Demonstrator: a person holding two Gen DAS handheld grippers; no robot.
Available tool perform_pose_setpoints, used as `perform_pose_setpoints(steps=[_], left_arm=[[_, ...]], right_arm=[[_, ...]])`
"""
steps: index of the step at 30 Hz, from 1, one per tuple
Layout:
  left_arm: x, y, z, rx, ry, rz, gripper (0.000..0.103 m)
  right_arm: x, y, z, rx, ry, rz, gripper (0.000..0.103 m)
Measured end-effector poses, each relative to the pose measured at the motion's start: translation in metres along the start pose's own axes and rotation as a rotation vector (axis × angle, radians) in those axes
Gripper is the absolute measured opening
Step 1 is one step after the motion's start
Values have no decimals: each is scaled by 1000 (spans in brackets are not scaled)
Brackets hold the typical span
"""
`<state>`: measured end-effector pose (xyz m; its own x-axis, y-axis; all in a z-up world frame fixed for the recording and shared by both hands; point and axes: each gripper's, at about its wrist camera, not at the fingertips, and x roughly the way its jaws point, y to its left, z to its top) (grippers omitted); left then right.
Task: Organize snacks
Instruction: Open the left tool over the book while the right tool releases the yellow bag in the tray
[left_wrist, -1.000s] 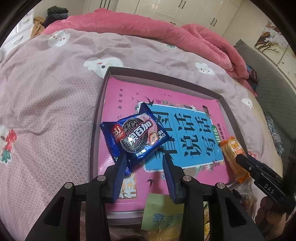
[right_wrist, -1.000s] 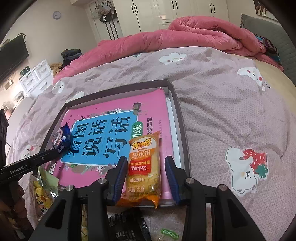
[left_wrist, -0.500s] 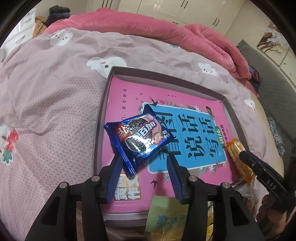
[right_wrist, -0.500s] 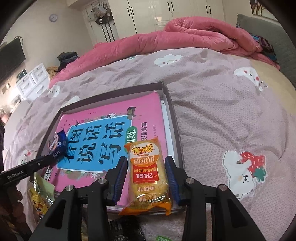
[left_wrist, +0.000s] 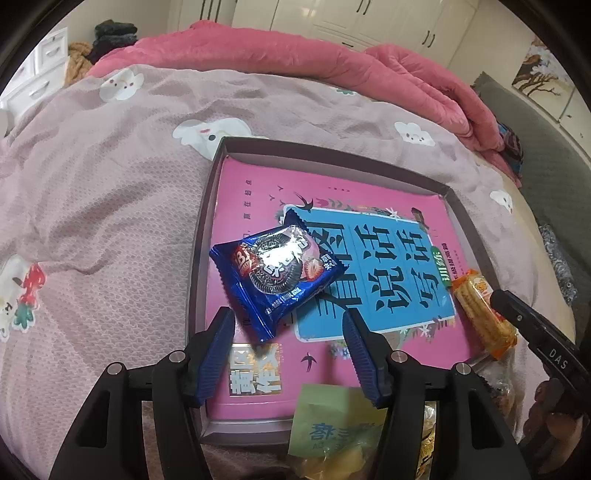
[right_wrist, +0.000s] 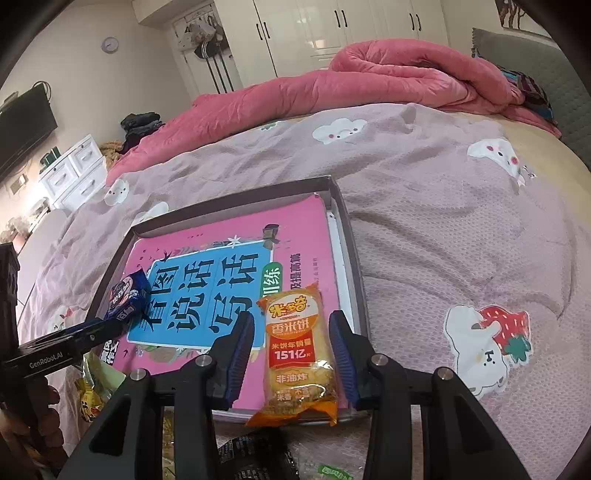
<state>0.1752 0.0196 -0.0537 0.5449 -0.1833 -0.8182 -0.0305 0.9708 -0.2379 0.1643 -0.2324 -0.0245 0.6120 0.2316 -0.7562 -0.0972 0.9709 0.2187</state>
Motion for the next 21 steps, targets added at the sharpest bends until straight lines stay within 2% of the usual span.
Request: perform_pose_setpoints(steps=[12, 16, 21], left_arm=[[0, 0, 0, 15, -2, 3, 64], [-6, -2, 0, 29, -12, -19, 75], [-17, -5, 0, 42, -45, -21, 75]], right_arm=[[-10, -2, 4, 4, -42, -10, 43], [-20, 3, 7, -27, -88, -5, 43], [-26, 8, 7, -44, -106, 10, 48]])
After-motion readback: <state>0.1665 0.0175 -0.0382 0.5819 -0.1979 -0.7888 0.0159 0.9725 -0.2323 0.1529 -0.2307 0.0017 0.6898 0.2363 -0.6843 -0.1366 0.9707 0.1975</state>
